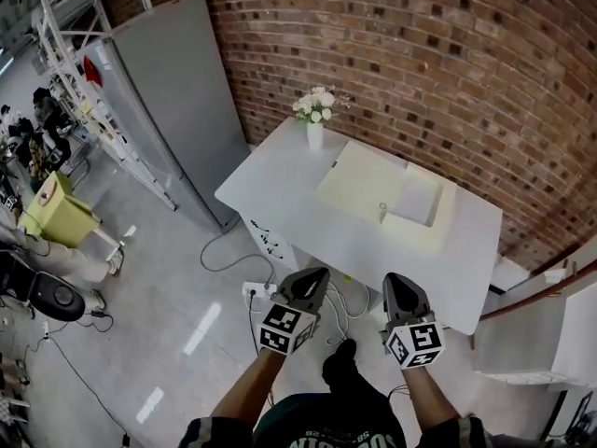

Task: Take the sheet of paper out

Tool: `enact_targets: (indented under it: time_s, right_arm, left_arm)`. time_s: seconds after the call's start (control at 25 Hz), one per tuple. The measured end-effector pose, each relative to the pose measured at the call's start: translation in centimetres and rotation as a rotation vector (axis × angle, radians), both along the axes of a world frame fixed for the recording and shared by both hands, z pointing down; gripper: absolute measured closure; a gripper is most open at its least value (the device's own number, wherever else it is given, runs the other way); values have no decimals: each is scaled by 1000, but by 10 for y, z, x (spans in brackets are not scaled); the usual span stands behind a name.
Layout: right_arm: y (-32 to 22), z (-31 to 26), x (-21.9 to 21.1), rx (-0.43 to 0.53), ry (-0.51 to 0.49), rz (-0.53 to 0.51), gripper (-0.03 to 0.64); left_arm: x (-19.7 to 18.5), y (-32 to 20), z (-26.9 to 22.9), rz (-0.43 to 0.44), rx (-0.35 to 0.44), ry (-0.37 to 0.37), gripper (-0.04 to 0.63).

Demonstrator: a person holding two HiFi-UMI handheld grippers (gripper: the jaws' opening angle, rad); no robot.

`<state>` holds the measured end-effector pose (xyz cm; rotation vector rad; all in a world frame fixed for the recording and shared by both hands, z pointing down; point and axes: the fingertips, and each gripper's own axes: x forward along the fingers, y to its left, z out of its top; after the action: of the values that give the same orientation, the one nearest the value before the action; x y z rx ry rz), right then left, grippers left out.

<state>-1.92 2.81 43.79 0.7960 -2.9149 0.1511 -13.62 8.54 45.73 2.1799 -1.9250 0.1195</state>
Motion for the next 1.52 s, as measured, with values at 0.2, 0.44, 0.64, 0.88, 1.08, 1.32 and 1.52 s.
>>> enact_targets:
  time_s: [0.2,0.44,0.64,0.88,1.08,1.32,1.52]
  right_arm:
    - [-59,-11,-16,3,-4,-6,547]
    - [-109,-12,-20,-10,-5,-14,548]
    - [-129,-9,-12,-25,-14,5,548]
    - [-146,-11,3,-31,-26,47,548]
    - [-161,-8,15,-37,-22,98,546]
    - [-187,-10,18,-32,-17,162,546]
    - [-214,-7,13,-31,-10,227,548]
  left_arm:
    - [-6,-64,-18,50,16,0,584]
    - [-4,-114,-18,60,-5,-16,584]
    - [1,-137,-11,73,-25,-25,584]
    - [13,-168,-16,121,-20,-49,584]
    - [21,-192,-18,162,-8,-47,584]
    - [21,-229,-15,222,-4,-40,584]
    - [19,-266,-9,296,-4,-35,584]
